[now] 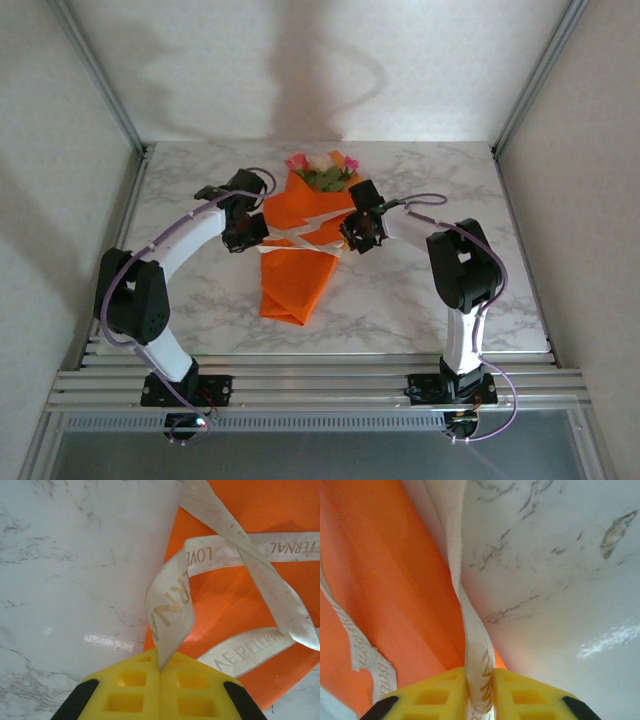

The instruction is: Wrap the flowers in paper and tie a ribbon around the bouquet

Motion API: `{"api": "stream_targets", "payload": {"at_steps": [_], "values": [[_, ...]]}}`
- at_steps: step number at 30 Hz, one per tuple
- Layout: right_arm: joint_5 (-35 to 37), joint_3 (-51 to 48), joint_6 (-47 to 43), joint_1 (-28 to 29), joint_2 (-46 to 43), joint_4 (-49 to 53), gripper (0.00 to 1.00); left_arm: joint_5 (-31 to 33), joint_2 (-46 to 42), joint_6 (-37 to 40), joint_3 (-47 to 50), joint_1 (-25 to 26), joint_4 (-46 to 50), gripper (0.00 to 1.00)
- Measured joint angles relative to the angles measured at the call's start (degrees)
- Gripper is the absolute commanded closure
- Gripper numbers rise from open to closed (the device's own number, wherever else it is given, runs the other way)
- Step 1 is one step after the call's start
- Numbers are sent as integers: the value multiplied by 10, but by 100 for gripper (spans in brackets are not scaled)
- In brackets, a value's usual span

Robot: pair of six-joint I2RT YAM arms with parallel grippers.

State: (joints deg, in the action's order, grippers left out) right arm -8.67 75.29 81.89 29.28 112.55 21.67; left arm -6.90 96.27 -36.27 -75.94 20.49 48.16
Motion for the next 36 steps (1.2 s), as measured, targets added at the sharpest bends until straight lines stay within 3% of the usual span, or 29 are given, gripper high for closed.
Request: {"api": "stream_targets", "payload": {"at_steps": [4, 12, 24, 36], "values": [[5, 10, -1, 0, 3, 6, 100, 0, 0, 0, 0, 1, 0, 100], [45, 18, -36, -7, -10, 37, 100, 16, 0, 0, -6, 1, 10, 100], [76, -31, -118, -90, -78, 47, 100, 126, -11, -2, -8, -5, 39, 100], [82, -96, -144, -149, -137, 49, 100, 93, -27, -45, 0, -42, -16, 100]]}}
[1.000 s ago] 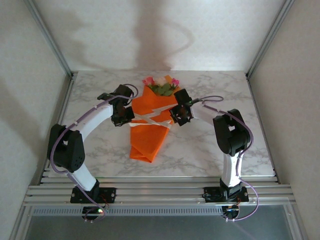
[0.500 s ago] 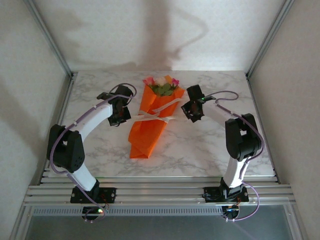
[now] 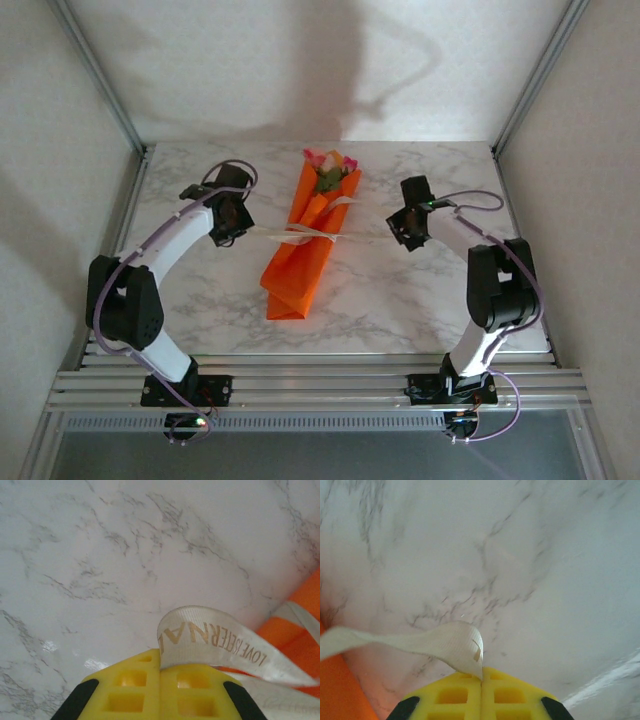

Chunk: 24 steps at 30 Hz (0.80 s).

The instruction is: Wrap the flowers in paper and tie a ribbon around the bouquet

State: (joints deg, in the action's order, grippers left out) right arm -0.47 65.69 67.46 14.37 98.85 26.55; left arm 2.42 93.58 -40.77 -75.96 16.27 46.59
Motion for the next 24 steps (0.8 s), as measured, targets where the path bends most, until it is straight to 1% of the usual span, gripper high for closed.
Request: {"api": "stream_targets", "payload": {"at_steps": [4, 7, 11, 18, 24], "values": [[6, -5, -11, -29, -11, 0, 100, 22, 2, 2, -36, 0, 5, 100], [10, -5, -21, -36, -15, 1, 100, 41, 2, 6, -51, 0, 6, 100], [12, -4, -28, -40, -17, 1, 100, 62, 2, 14, -52, 0, 16, 100], [17, 3, -41, -76, -17, 8, 100, 113, 7, 29, -52, 0, 19, 100], [21, 11, -53, -94, -18, 13, 100, 148, 26, 43, -52, 0, 19, 100]]}}
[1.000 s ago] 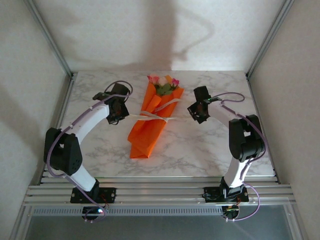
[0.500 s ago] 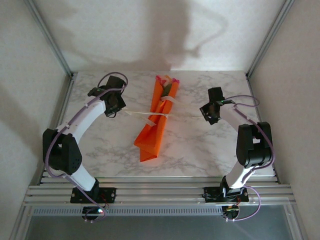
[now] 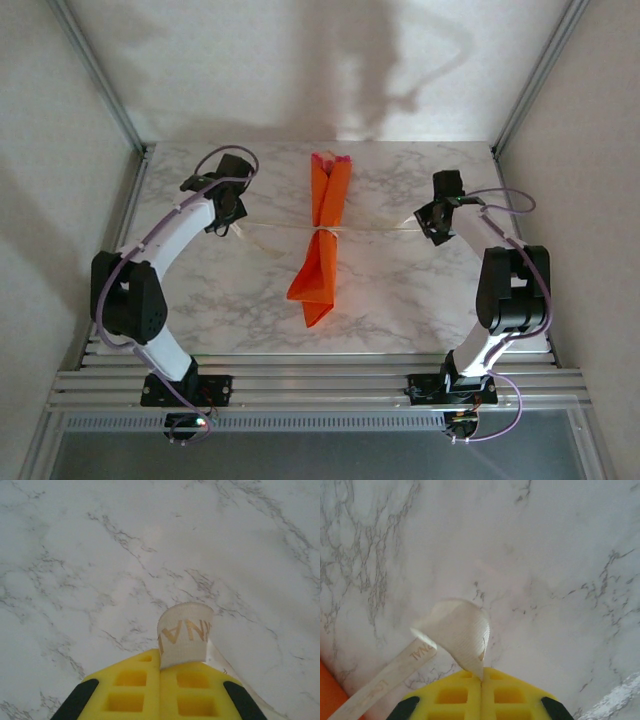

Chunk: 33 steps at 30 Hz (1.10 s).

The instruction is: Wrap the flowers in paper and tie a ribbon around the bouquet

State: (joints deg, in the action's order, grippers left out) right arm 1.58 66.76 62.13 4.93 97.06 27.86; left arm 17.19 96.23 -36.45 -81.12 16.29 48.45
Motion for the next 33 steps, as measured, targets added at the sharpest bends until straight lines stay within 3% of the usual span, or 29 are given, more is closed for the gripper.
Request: {"api": "stream_targets", "payload": {"at_steps": [7, 13, 33], "values": [[-1, -1, -1, -30, 0, 0, 100, -7, 12, 4, 22, -10, -19, 100], [-20, -24, 0, -58, -1, -4, 100, -62, 12, 4, 57, -61, -41, 100], [-33, -53, 7, -73, 0, -26, 100, -166, 12, -17, 102, -107, -83, 100]]}}
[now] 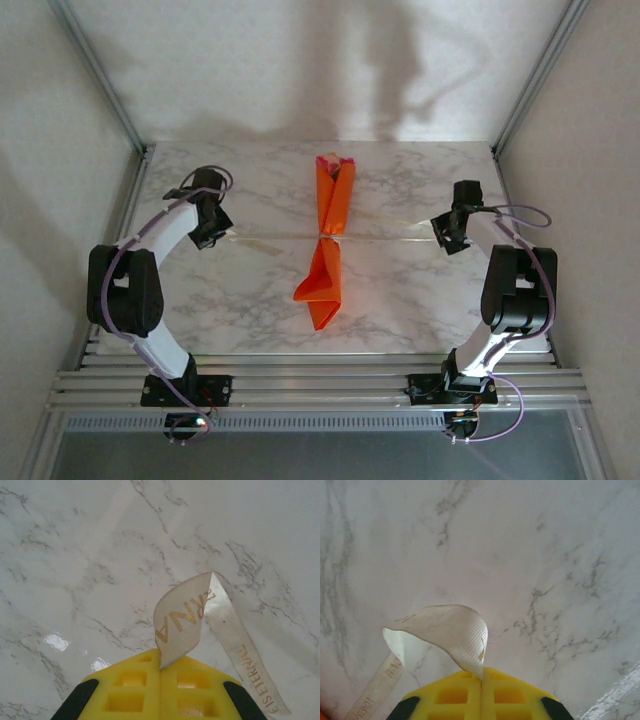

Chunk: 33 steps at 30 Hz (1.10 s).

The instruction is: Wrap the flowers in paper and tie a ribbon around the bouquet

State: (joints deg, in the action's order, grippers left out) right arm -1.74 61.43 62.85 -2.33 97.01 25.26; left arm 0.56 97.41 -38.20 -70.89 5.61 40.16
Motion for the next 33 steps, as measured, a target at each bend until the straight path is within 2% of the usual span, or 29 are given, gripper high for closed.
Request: {"api": "stream_targets", "payload": {"at_steps": [14, 33], "values": [[-46, -7, -3, -30, 4, -2, 100, -154, 0, -33, 70, -94, -65, 100], [-55, -7, -3, -36, 7, -7, 100, -171, -9, -42, 73, -94, -78, 100]]}}
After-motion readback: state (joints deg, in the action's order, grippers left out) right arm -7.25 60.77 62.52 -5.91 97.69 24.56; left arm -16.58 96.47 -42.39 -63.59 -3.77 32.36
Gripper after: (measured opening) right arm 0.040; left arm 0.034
